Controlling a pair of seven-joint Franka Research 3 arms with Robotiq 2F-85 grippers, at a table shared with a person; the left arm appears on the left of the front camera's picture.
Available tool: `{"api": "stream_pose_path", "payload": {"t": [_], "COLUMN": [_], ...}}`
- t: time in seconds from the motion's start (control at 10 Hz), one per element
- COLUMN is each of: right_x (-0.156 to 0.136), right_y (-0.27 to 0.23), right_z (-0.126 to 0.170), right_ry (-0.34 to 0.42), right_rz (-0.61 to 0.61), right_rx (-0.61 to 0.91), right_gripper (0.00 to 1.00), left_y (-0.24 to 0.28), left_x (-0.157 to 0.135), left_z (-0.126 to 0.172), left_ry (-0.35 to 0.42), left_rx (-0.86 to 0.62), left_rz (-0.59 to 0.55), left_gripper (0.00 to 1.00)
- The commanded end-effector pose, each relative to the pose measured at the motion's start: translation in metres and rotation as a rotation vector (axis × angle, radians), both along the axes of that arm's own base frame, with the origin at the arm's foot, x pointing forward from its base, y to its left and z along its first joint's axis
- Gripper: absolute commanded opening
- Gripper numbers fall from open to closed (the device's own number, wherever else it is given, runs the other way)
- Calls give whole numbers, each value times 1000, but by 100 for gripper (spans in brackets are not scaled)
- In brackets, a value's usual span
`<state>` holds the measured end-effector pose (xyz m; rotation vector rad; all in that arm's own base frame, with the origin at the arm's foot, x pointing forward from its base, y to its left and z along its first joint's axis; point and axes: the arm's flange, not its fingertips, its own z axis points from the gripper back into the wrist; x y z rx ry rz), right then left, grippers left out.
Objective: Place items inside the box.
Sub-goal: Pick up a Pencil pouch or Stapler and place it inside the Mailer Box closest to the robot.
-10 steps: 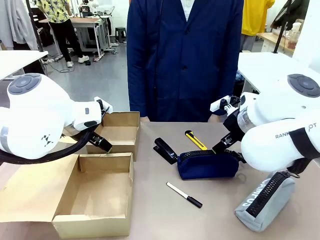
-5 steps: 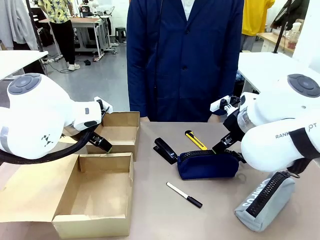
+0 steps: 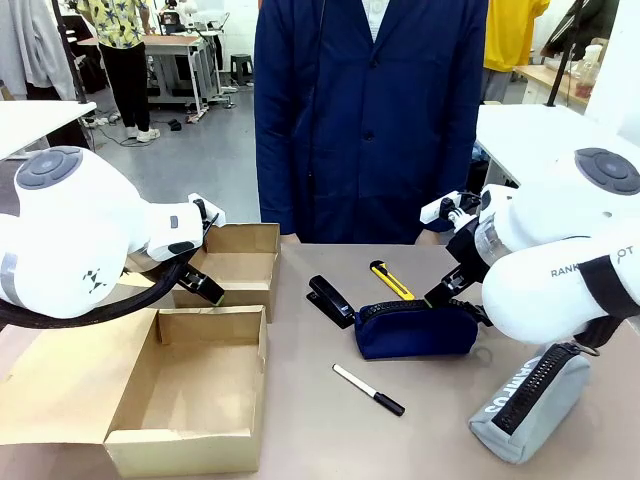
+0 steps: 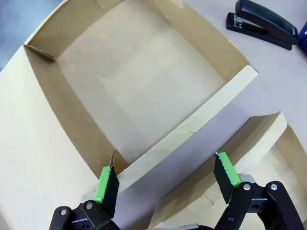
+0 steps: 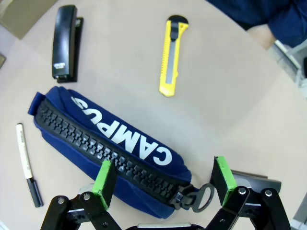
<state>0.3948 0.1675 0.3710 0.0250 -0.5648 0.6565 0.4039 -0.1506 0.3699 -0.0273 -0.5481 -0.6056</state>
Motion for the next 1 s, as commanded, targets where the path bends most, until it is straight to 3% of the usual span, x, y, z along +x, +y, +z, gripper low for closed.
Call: {"api": "stream_pose_path", "payload": {"t": [0.0, 0.1, 0.2, 0.3, 0.4, 0.5, 0.6, 0.7, 0.9], "right_x": [0, -5, -20, -40, -62, -77, -88, -96, -113], "right_y": [0, -5, -22, -42, -72, -114, -164, -224, -320], "right_z": [0, 24, 68, 105, 133, 150, 160, 161, 141], "right_ry": [0, -1, 89, 131, 118, 140, 181, 224, 297], "right_rz": [0, 12, 14, 0, -24, -32, -58, -202, -509], "right_rx": [0, 10, 75, 120, 128, 196, 412, 688, 1087], "right_gripper": [100, 100, 100, 100, 100, 100, 100, 100, 100], "left_y": [0, 1, 8, 20, 36, 64, 102, 162, 276], "left_x": [0, -13, -38, -64, -87, -103, -108, -110, -109], "left_z": [0, 27, 69, 106, 132, 148, 157, 157, 134], "left_ry": [0, -47, -40, -13, -12, 63, 101, 176, 178], "left_rx": [0, -26, -111, -187, -216, -278, -420, -610, -939], "left_rz": [0, -56, -113, -92, -73, -103, -94, -150, -89], "left_gripper": [100, 100, 100, 100, 100, 100, 100, 100, 100]}}
